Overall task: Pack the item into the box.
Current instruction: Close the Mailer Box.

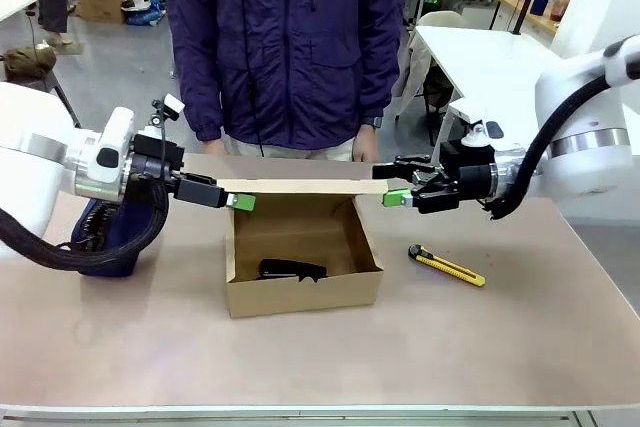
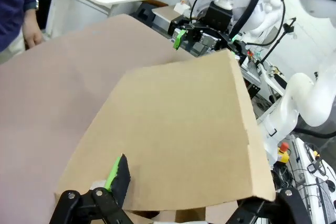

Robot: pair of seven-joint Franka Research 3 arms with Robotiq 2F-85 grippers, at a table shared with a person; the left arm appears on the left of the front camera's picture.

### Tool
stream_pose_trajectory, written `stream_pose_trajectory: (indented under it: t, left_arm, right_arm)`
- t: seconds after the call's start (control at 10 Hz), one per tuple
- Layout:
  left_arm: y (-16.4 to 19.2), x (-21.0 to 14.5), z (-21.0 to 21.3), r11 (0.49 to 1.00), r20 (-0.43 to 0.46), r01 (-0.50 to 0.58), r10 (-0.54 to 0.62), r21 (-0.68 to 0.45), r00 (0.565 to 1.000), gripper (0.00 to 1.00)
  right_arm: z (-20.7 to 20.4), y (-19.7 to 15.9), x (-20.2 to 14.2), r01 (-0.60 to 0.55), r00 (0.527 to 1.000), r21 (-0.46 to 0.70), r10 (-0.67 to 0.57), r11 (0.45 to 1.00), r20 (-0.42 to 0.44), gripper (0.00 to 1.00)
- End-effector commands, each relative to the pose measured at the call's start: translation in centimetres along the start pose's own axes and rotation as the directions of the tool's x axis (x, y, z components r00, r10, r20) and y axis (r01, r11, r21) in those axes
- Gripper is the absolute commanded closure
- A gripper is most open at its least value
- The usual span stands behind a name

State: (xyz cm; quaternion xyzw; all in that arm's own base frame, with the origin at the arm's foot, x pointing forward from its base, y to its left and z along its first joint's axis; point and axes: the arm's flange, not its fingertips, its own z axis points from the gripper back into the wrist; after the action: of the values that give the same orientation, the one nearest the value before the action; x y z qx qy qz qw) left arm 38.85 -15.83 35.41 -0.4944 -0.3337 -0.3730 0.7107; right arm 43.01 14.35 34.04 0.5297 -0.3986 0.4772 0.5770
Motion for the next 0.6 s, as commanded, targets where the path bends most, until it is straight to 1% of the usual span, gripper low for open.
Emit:
stream_pose_trajectory:
  t: [0.0, 0.1, 0.2, 0.4, 0.5]
  left_arm:
    - [-1.5, -1.0, 2.1, 0.997, 0.076, 0.071, -0.073, 0.019, 0.994, 0.0]
    - [-1.9, -1.4, 3.4, 0.995, 0.114, 0.071, -0.079, 0.067, 0.99, 0.0]
    - [-2.3, -1.9, 4.9, 0.994, 0.135, 0.065, -0.077, 0.087, 0.988, 0.0]
    - [-2.9, -3.0, 7.6, 0.996, 0.14, 0.078, -0.085, 0.054, 0.987, 0.0]
    - [-3.0, -3.2, 8.5, 0.995, 0.142, 0.089, -0.093, 0.032, 0.985, 0.0]
  right_arm:
    - [1.4, -0.3, -0.7, 0.012, 0.999, 0.027, -0.013, 1.0, 0.041, 0.0]
    - [2.0, -0.6, -0.9, 0.026, 0.998, 0.038, -0.028, 0.999, 0.054, 0.0]
    - [2.8, -0.9, -0.9, 0.047, 0.996, 0.054, -0.051, 0.997, 0.074, 0.0]
    - [3.8, -2.2, -0.7, 0.111, 0.986, 0.06, -0.118, 0.992, 0.122, 0.0]
    - [4.3, -2.7, 0.4, 0.12, 0.98, 0.055, -0.127, 0.991, 0.153, 0.0]
